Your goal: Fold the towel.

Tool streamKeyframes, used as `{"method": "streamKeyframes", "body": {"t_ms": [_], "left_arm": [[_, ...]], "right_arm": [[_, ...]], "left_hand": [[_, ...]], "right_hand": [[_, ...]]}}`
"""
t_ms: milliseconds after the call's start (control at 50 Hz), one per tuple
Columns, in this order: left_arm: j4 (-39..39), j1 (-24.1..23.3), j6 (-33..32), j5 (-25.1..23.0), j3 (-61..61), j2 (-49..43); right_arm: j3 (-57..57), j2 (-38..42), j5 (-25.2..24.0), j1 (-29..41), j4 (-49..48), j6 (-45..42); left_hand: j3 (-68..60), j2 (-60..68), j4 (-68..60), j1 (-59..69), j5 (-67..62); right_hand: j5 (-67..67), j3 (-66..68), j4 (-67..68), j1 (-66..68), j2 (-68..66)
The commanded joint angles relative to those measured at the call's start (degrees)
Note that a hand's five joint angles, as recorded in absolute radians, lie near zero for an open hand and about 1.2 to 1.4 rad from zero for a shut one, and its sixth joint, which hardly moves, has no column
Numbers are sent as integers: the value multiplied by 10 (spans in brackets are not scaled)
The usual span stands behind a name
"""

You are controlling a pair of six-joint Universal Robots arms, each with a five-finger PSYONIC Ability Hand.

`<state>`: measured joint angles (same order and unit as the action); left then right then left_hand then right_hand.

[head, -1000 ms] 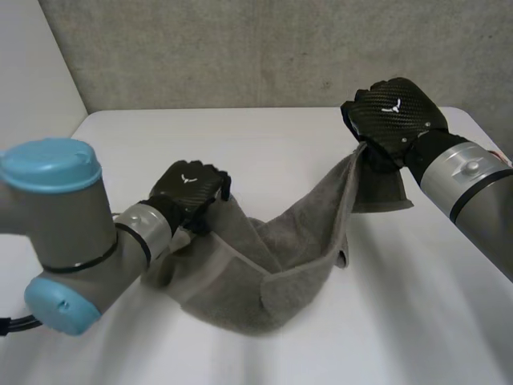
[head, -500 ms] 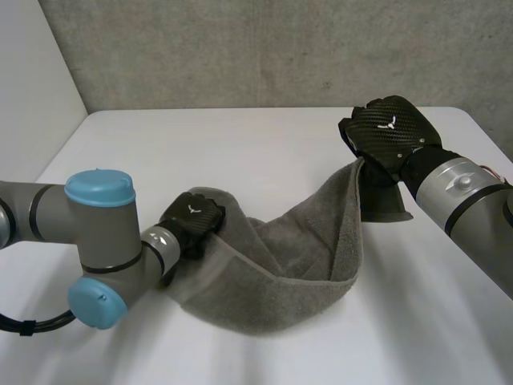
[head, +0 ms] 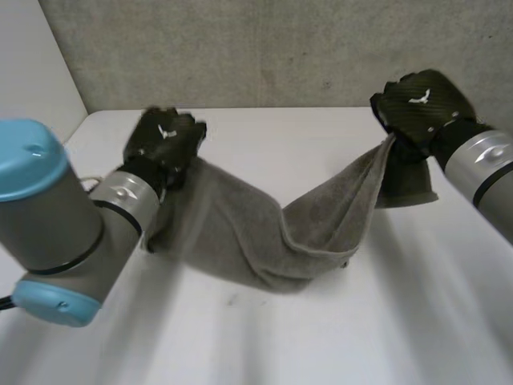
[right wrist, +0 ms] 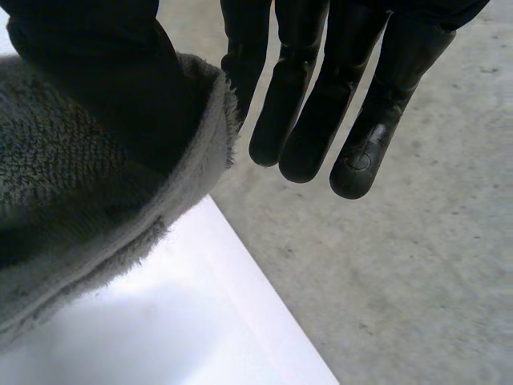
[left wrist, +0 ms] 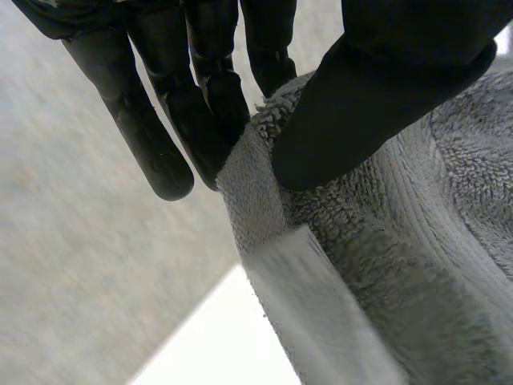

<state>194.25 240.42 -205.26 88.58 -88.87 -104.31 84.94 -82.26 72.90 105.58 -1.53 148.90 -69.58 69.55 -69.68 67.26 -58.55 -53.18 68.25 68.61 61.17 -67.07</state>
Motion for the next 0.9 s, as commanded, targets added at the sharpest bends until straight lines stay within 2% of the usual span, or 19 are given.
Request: {"method": "streamKeyframes", "body": {"t_ms": [20, 40, 80, 120, 160, 220, 360, 520, 600, 720, 760, 800, 860, 880, 900], "left_arm": [[-31, 0, -4, -2, -11, 84], [-31, 0, -4, -2, -11, 84], [-77, 10, -6, -3, -2, 141], [-78, 10, -6, -3, -2, 141], [-132, 42, -7, -4, 23, 183], [-164, 63, -2, -4, 51, 209], [-167, 72, 0, -2, 91, 252], [-164, 93, 0, 1, 72, 240], [-165, 133, 0, -4, 47, 168], [-163, 138, 0, -5, 48, 72], [-158, 138, 0, -5, 72, 7], [-149, 138, 1, -5, 96, -27], [-107, 138, 0, -5, 141, -83], [-107, 138, 0, -5, 142, -83], [-69, 138, 1, -5, 168, -103]], "right_arm": [[-62, -41, -2, -14, 107, -2], [-62, -41, -2, -14, 108, -2], [-95, -73, -12, -35, 165, -6], [-116, -92, -15, -54, 192, -14], [-137, -107, -20, -70, 208, -23], [-178, -127, -36, -90, 217, -28], [-248, -135, -36, -101, 217, -19], [-210, -110, -45, -103, 235, -27], [-194, -59, -44, -105, 246, -48], [-191, 53, -29, -92, 270, -134], [-195, 83, -21, -86, 270, -143], [-219, 141, 6, -68, 261, -149], [-245, 172, 24, -57, 251, -149], [-277, 202, 43, -45, 229, -149], [-312, 226, 62, -33, 198, -148]], "left_hand": [[-104, 104, -103, 127, -114], [-104, 104, -103, 127, -114], [-104, 104, -103, 127, -114], [-104, 104, -103, 127, -114], [-104, 104, -103, 127, -114], [-104, 104, -103, 127, -114], [-104, 104, -103, 127, -114], [-104, 104, -103, 127, -114], [-104, 104, -103, 127, -114], [-104, 104, -103, 127, -114], [-104, 104, -103, 127, -114], [-104, 104, -103, 127, -114], [-104, 104, -103, 127, -114], [-104, 104, -103, 127, -114], [-104, 104, -103, 127, -114]], "right_hand": [[-168, 117, 114, 188, -129], [-168, 117, 114, 188, -129], [-168, 117, 114, 188, -129], [-168, 117, 114, 188, -129], [-168, 117, 114, 188, -129], [-168, 117, 114, 188, -129], [-168, 117, 114, 188, -129], [-168, 117, 114, 188, -129], [-168, 117, 114, 188, -129], [-168, 117, 114, 188, -129], [-168, 117, 114, 188, -129], [-168, 117, 114, 188, -129], [-168, 117, 114, 188, -129], [-168, 117, 114, 188, -129], [-168, 117, 114, 188, -129]]}}
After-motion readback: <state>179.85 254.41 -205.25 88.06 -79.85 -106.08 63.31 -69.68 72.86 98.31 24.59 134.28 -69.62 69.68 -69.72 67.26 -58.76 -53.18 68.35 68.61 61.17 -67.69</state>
